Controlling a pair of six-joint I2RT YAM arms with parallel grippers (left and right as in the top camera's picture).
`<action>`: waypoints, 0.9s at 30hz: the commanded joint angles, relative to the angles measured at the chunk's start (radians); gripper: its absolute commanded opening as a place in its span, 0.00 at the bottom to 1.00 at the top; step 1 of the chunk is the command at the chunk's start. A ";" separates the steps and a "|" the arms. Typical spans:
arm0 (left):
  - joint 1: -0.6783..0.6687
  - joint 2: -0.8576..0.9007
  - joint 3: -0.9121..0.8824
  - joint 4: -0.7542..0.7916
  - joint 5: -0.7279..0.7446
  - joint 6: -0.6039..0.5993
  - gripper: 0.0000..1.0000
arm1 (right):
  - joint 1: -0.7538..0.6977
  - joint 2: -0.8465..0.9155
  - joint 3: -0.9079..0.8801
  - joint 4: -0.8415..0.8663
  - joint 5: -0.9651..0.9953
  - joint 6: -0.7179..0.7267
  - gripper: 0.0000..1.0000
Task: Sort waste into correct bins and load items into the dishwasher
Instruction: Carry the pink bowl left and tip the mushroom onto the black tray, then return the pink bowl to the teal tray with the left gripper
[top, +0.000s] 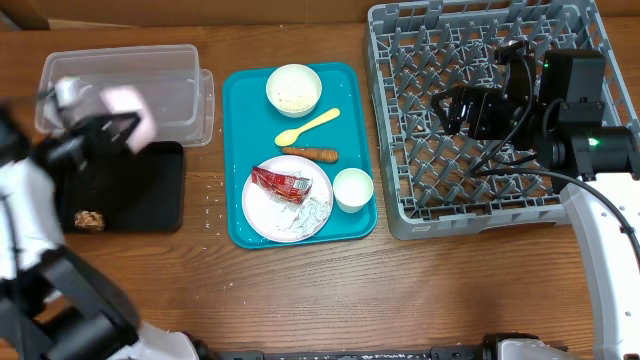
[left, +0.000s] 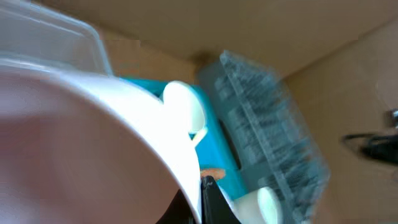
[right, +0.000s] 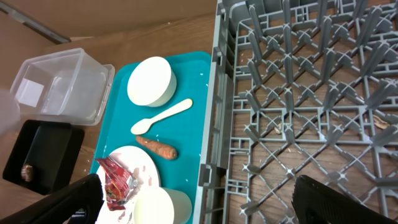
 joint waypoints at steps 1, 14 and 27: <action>-0.319 -0.114 0.122 -0.005 -0.566 -0.111 0.04 | -0.002 0.002 0.033 0.004 -0.006 0.003 1.00; -0.813 0.224 0.125 0.013 -1.247 -0.094 0.04 | -0.002 0.002 0.033 -0.003 -0.005 -0.001 1.00; -0.803 0.297 0.214 -0.062 -1.214 -0.093 0.49 | -0.002 0.002 0.033 -0.003 0.006 -0.001 1.00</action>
